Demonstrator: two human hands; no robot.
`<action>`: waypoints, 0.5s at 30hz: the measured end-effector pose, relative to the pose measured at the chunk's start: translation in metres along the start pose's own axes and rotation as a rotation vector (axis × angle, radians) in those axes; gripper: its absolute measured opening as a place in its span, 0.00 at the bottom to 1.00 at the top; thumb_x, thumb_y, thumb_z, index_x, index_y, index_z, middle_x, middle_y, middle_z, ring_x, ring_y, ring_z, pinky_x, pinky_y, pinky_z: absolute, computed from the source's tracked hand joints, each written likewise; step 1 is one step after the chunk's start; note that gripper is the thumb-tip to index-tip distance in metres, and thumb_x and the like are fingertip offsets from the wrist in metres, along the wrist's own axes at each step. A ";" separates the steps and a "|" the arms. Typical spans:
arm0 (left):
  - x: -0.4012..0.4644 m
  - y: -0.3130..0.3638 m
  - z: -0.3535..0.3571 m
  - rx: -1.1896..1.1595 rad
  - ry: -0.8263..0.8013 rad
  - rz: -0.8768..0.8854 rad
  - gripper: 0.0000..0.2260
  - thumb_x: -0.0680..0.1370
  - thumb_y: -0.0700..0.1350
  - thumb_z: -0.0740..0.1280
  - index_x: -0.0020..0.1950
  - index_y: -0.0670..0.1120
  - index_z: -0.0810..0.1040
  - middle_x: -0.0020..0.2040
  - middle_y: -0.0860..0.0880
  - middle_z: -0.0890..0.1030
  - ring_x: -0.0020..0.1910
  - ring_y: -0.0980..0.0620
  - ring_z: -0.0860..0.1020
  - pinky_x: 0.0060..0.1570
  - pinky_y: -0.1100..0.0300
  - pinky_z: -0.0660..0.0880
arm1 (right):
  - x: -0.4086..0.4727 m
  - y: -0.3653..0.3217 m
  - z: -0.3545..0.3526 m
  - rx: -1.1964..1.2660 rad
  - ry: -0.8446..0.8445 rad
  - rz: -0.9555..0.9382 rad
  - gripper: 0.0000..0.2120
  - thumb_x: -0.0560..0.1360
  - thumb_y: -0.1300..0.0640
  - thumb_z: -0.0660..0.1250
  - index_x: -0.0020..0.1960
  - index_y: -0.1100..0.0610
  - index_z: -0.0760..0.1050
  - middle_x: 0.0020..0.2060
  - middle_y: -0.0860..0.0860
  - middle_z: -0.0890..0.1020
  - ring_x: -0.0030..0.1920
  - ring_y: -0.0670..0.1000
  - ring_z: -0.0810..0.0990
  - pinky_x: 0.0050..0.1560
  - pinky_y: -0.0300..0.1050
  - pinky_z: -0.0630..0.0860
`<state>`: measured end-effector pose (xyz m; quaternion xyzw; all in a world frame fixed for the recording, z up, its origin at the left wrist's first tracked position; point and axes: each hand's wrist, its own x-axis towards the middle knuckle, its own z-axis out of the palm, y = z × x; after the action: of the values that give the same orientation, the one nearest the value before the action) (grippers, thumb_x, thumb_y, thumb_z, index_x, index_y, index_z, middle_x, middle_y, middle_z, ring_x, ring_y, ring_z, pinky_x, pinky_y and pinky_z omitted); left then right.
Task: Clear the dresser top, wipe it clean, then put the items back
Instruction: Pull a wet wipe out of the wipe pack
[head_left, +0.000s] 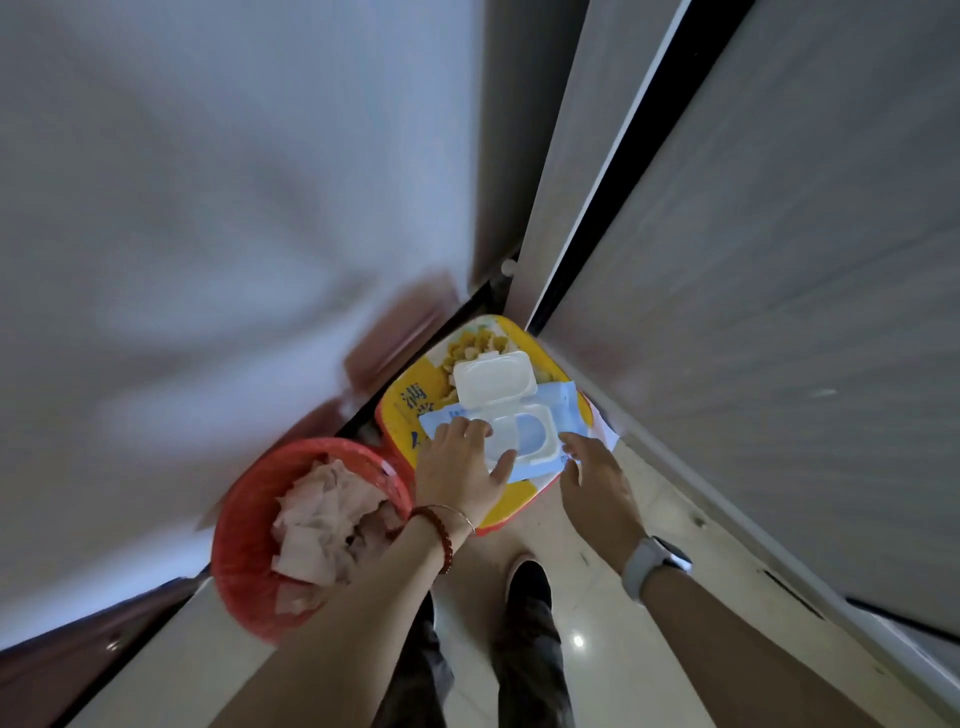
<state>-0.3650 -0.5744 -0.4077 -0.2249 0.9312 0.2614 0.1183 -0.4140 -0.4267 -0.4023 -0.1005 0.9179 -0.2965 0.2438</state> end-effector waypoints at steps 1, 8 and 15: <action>0.006 0.002 0.011 0.037 0.013 -0.004 0.17 0.68 0.56 0.67 0.45 0.43 0.77 0.42 0.44 0.80 0.42 0.41 0.78 0.39 0.51 0.73 | 0.009 0.008 0.005 -0.012 0.003 -0.027 0.16 0.76 0.67 0.58 0.62 0.61 0.71 0.57 0.58 0.77 0.59 0.58 0.74 0.58 0.48 0.69; 0.029 -0.007 0.037 -0.010 0.176 -0.012 0.09 0.69 0.48 0.61 0.35 0.43 0.75 0.36 0.45 0.78 0.36 0.42 0.78 0.34 0.54 0.73 | 0.041 0.025 0.026 -0.118 0.042 -0.282 0.13 0.71 0.65 0.60 0.53 0.61 0.77 0.44 0.58 0.80 0.47 0.61 0.77 0.45 0.52 0.76; 0.015 -0.040 0.041 -0.263 0.244 -0.154 0.08 0.73 0.41 0.63 0.36 0.38 0.73 0.38 0.40 0.76 0.37 0.41 0.75 0.35 0.60 0.65 | 0.059 0.009 0.044 -0.377 0.002 -0.412 0.04 0.67 0.64 0.70 0.41 0.57 0.79 0.37 0.55 0.80 0.40 0.60 0.78 0.36 0.51 0.75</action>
<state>-0.3550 -0.5878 -0.4648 -0.3391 0.8764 0.3418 -0.0064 -0.4435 -0.4607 -0.4614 -0.3282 0.9174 -0.1638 0.1544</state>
